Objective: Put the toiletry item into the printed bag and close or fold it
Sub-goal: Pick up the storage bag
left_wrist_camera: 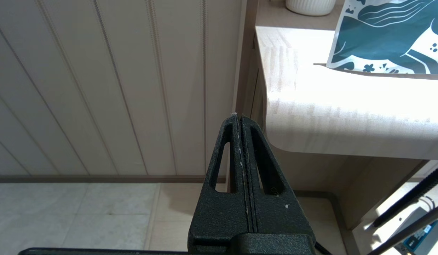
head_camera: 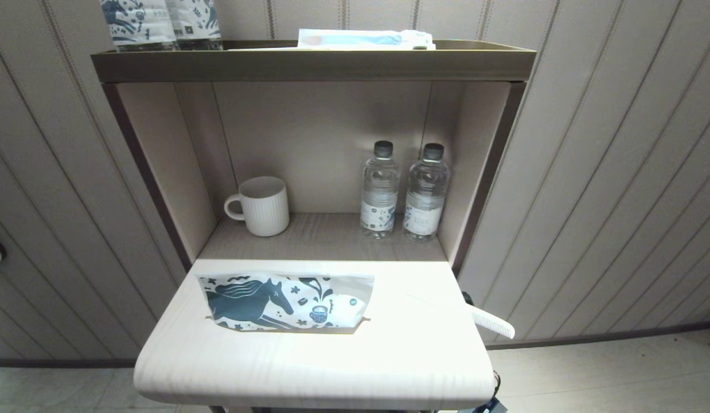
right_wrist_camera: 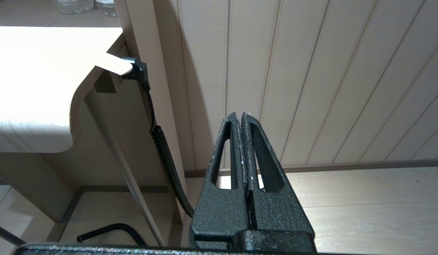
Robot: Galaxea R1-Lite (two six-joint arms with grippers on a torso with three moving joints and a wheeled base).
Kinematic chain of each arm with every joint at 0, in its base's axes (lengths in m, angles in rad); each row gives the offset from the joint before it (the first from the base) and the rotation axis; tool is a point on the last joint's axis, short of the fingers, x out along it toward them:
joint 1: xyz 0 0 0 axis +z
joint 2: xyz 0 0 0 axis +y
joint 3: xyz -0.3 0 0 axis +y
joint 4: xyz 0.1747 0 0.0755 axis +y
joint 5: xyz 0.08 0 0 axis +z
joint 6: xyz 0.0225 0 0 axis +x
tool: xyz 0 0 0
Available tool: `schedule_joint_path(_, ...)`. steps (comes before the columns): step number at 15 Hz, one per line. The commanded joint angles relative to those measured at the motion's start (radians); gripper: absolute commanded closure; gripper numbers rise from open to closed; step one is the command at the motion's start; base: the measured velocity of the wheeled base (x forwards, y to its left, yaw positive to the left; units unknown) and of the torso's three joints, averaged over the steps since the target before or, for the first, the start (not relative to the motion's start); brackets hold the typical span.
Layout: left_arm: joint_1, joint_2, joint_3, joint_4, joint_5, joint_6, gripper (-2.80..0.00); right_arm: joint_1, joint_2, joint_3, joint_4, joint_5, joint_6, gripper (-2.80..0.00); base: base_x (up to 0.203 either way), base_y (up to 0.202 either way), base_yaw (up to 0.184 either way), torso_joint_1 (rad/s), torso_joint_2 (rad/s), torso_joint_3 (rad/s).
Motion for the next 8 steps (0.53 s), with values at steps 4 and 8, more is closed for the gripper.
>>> schedule_joint_path(4,0.0,0.0,0.0,0.0,0.0,-0.001,0.0,0.0,0.0,0.0,-0.002,0.003,-0.006,0.0,0.0,0.0,0.0,0.0,0.0,0.0)
schedule_joint_path(8,0.0,0.0,0.0,0.0,-0.001,0.004,0.0,0.002,0.0,0.0,0.012,0.014,-0.011,0.0,0.0,0.0,0.0,0.0,0.0,0.0)
